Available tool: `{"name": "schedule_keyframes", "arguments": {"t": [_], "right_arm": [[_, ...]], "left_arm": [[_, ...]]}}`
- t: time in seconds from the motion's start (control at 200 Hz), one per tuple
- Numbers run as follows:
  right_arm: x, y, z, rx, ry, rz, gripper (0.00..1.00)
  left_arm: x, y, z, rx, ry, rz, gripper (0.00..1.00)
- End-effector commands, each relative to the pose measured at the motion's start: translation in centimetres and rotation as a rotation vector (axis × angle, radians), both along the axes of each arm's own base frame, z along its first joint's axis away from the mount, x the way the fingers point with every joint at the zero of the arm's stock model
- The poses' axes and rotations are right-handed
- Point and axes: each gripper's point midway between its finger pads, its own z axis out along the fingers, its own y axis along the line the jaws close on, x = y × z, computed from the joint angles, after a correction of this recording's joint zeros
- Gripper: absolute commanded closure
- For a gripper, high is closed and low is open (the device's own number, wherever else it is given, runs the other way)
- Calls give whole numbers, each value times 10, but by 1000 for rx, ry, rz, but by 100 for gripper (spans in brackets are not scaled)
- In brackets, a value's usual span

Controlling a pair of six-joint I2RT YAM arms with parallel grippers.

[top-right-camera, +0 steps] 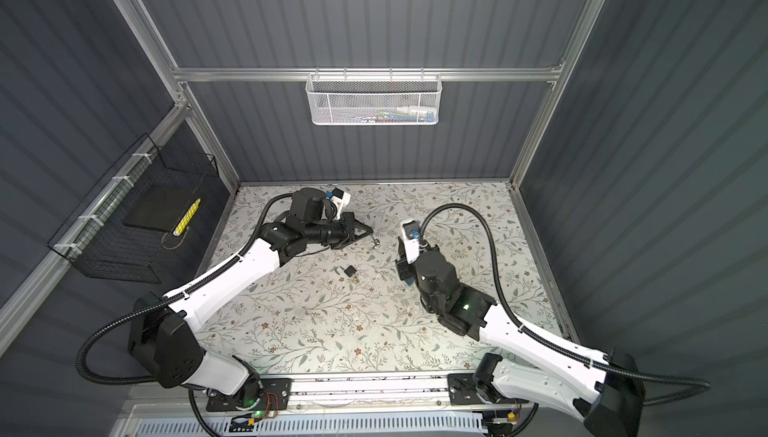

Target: Unlock with the key

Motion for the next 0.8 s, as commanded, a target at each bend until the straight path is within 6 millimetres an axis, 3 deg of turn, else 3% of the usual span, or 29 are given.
{"name": "schedule_keyframes", "arguments": {"t": [0.0, 0.285, 0.49, 0.63, 0.795], "right_arm": [[-7, 11, -10, 335, 247, 140, 70], [-5, 29, 3, 665, 358, 348, 59], [-2, 35, 15, 892, 403, 495, 58], [-4, 43, 23, 925, 414, 580, 71], [-6, 52, 25, 948, 429, 657, 64]], "left_arm": [[1, 8, 20, 30, -121, -9, 100], [-13, 5, 40, -67, -223, -57, 100], [-24, -2, 58, -160, -280, -107, 100], [-30, -4, 66, -201, -309, -127, 100], [-33, -6, 68, -215, -322, -140, 100]]}}
